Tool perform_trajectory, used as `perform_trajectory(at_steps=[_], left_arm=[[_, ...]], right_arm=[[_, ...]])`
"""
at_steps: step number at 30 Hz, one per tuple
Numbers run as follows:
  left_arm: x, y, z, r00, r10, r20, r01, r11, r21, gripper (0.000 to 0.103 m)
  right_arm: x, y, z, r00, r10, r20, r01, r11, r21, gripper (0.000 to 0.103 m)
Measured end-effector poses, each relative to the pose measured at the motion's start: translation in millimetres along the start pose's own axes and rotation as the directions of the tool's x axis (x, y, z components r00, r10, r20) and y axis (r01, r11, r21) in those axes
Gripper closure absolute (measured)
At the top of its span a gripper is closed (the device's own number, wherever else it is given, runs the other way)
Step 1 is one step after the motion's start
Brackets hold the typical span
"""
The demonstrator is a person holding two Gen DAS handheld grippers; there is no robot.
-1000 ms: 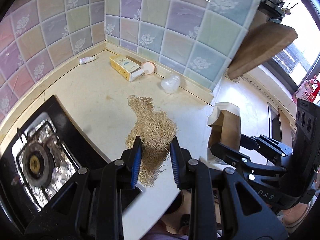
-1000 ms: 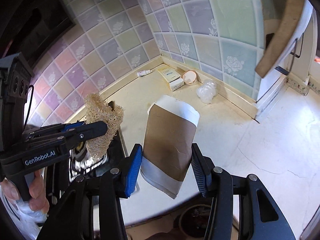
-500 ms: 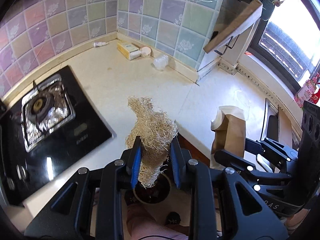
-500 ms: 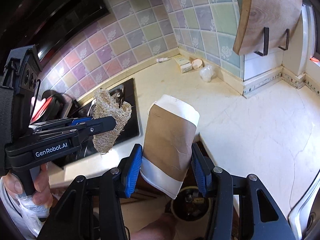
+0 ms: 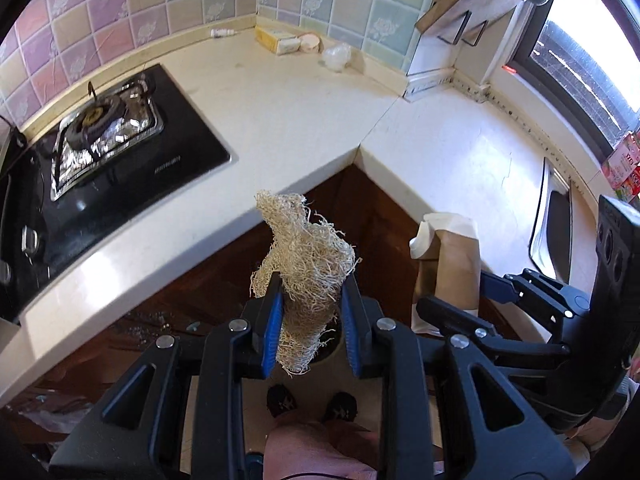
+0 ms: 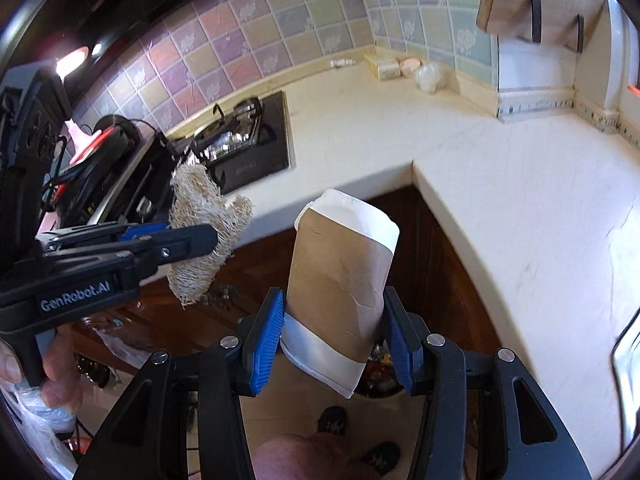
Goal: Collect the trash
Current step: 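Carry the loofah and paper cup down to the bin and release them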
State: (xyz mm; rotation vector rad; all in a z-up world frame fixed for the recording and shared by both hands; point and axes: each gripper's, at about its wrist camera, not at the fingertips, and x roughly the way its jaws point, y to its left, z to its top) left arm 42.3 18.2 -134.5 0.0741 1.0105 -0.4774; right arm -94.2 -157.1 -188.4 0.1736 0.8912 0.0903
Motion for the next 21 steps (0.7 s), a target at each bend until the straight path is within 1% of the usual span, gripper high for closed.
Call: perform_trajectory(at_steps=[4,8,13,17,21], left_arm=[[23,9,-17,0.999,-0.004,-0.036,0.004,1.0,-0.021,0.079],[59,16,-42,0.997,-0.011,-0.078,0.009,1.0,-0.03,0.079],[121,20,-84,0.991,-0.032,-0.127,0.028,0.999,-0.03,0.079],[179,24,-114,0.981,-0.048,-0.186,0.04,0.998,-0.043,0.079],[231,30,-135,0.973,-0.075,-0.217,0.064,0.996,-0.058,0.079]], right_arm=[[32,-7,-27,0.997,0.001,-0.077,0.0,1.0,0.018,0.056],[71,-17,-58,0.99,0.004,-0.144,0.002,0.999,0.041,0.055],[127,-37,-105,0.972,-0.004,-0.233,0.028,0.995,0.1,0.055],[172,-64,-146,0.958,-0.001,-0.285,0.053,0.984,0.173,0.055],[209,-89,-177,0.951,-0.022,-0.307,0.088,0.975,0.204,0.054]])
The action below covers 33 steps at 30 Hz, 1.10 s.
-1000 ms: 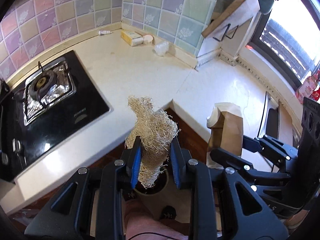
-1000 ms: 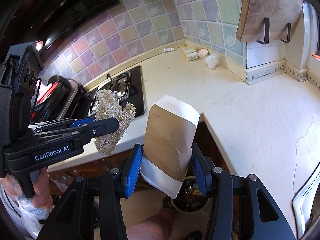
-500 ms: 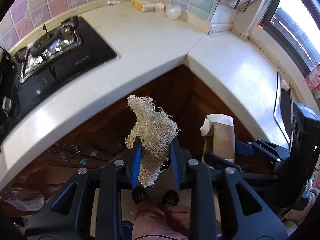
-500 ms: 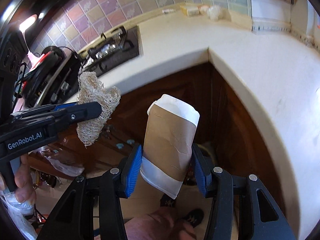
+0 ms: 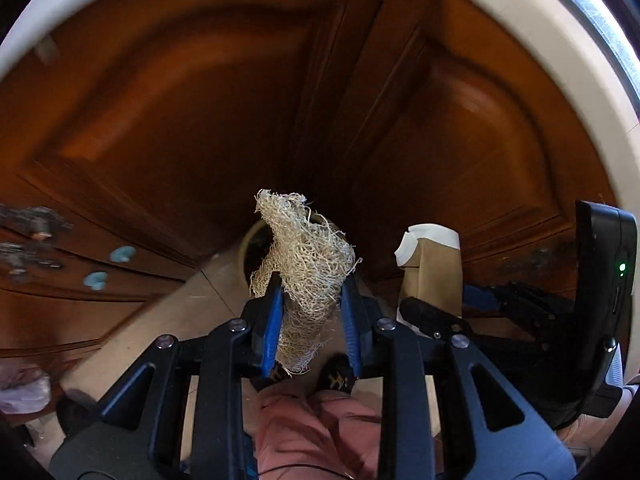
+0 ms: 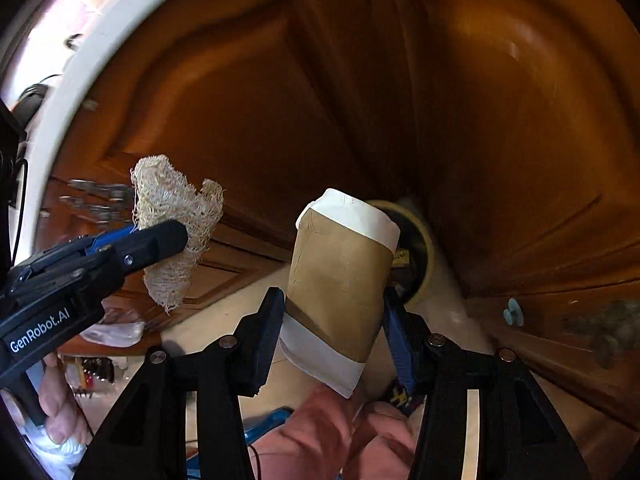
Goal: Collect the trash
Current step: 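Carry the loofah and paper cup down to the bin and release them, then raise both tools from the bin back over the counter trash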
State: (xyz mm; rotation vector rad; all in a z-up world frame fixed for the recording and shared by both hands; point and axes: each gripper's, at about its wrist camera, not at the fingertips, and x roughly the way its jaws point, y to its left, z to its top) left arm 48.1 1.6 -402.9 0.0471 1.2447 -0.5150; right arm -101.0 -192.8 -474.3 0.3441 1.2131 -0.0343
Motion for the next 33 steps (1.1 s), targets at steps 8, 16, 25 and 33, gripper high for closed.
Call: perform_trajectory(at_steps=[8,16,25,33], left_arm=[[112,10,-1,0.998,-0.023,-0.051,0.024,0.999,0.027,0.078],[197,20,-1,0.993,-0.03,-0.11,0.037,0.998,0.057,0.073],[232,29,-6,0.989,0.026,-0.142,-0.013,0.996,0.088,0.036],[204,33,-7,0.991,0.048,-0.129,-0.039,0.997,0.068,0.031]], right_arm=[[96,-42,3,0.999,-0.046,-0.001,0.046,0.997,0.058,0.052],[183,-81,8,0.997,-0.068,-0.026,0.07,0.994,0.081,0.051],[215,-86,13,0.993,-0.114,-0.042,0.117,0.989,0.094,0.039],[192,-79,15,0.989,-0.138,-0.045,0.143,0.984,0.11,0.039]])
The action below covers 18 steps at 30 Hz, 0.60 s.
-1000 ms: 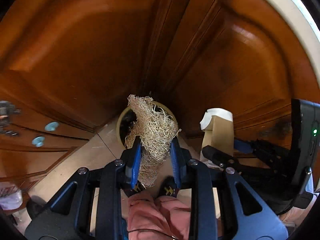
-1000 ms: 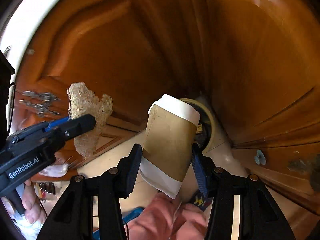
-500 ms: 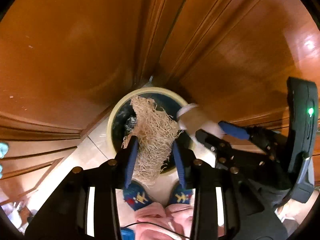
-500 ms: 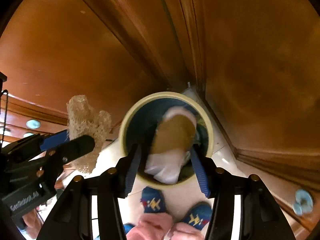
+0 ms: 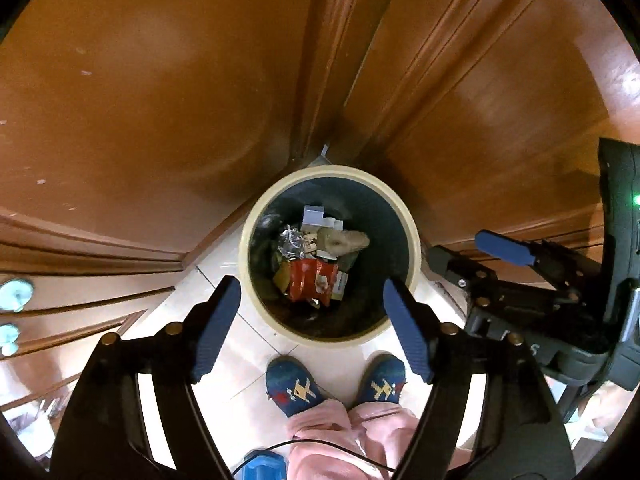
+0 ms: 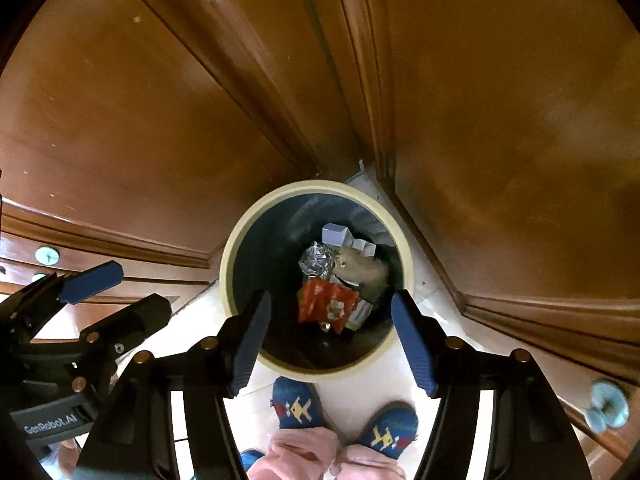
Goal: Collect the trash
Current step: 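Raise both tools from the bin back over the counter trash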
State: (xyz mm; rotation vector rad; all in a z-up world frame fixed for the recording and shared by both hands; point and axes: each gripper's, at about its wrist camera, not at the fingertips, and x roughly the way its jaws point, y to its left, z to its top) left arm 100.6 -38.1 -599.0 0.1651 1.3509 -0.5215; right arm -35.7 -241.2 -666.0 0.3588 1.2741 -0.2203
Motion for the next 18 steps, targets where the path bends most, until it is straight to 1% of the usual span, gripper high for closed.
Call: perform_trajectory(at_steps=[5,6,8,18], left_arm=[[-36,1,-1,1.0,0.003,0.016,-0.003,1.0,-0.03,0.03],[-46,-1,-1,1.0,0.007,0.026,-0.007,1.0,-0.031,0.028],[-68,1,-1,0.999,0.013,0.045,-0.011,1.0,-0.028,0.02],[-190,-20,0,0.991,0.014,0.129,-0.008,0.999,-0.048,0.018]], right_arm=[[-31,6,-1,1.0,-0.014,-0.001,0.014,1.0,0.011,0.038],[-39,7,-1,1.0,-0.016,-0.001,0.016,1.0,0.012,0.038],[-57,11,-1,1.0,-0.016,0.0,0.016,1.0,0.015,0.037],[-164,33,-1,0.999,-0.022,0.023,0.023,0.999,-0.031,0.035]])
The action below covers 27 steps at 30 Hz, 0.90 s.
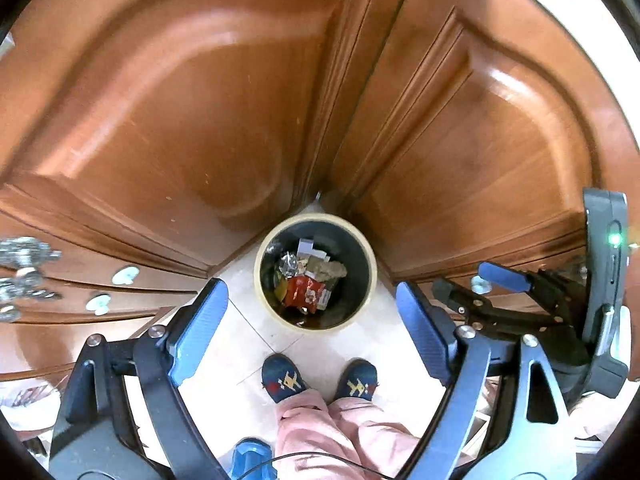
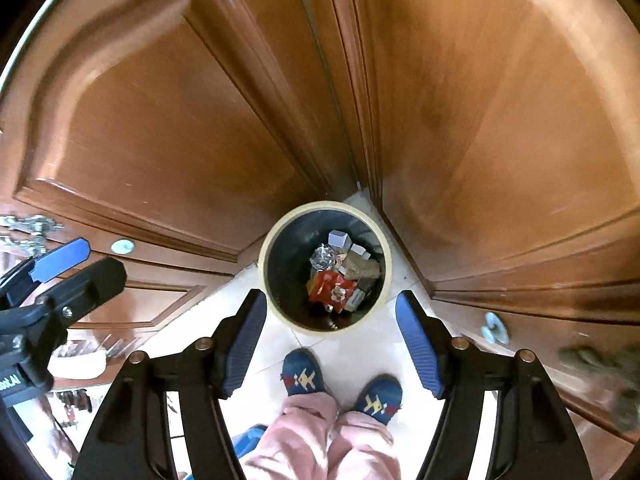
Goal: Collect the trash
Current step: 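Raise both tools from the bin back over the counter trash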
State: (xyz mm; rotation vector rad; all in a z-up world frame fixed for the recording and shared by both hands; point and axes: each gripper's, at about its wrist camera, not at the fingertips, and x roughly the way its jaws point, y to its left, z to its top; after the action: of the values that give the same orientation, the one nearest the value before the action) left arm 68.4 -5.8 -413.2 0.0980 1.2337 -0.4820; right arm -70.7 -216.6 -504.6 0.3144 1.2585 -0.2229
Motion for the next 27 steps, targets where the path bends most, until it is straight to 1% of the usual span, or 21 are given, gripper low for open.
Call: perform_trajectory(at_steps=[6,7,11,16,19,23,24,27], left_arm=[[-76,-6,3,0.999,-0.014,0.031,0.015,1.0,-0.027,0.018],[-83,-6,2,0.999,-0.013,0.038,0.014,1.0,-0.026,0.018],[-129,-15,6,0.997,0.02,0.078,-0.019,1.0,-0.021,0.014],[-178,-22,16,0.989,0.058,0.137,-0.054,0.998,-0.034,0.014],[-216,-26,25,0.976,0.085,0.202,-0.079,0.996,-0.036,0.014],[-271,-31,38,0.947,0.104,0.304,-0.093,0.994,-0.048,0.014],[-281,-32,42,0.941,0.108,0.322,-0.097,0.994,-0.051,0.014],[-321,-37,59,0.912,0.124,0.391,-0.107,0.992,-0.064,0.014]], right_arm=[[-66,12,7,0.999,0.001,0.034,0.001,0.999,-0.044,0.035],[-76,14,7,0.999,0.003,0.04,-0.001,0.999,-0.05,0.035],[-127,23,10,0.997,0.016,0.072,-0.011,0.997,-0.071,0.035],[-195,39,13,0.992,0.03,0.119,-0.015,0.992,-0.125,0.035],[-238,49,20,0.983,0.039,0.178,-0.009,0.986,-0.169,0.034],[-301,57,33,0.959,0.066,0.275,-0.002,0.974,-0.225,0.032],[-318,60,37,0.95,0.072,0.304,0.003,0.971,-0.24,0.031],[-365,72,50,0.916,0.097,0.388,0.017,0.96,-0.278,0.029]])
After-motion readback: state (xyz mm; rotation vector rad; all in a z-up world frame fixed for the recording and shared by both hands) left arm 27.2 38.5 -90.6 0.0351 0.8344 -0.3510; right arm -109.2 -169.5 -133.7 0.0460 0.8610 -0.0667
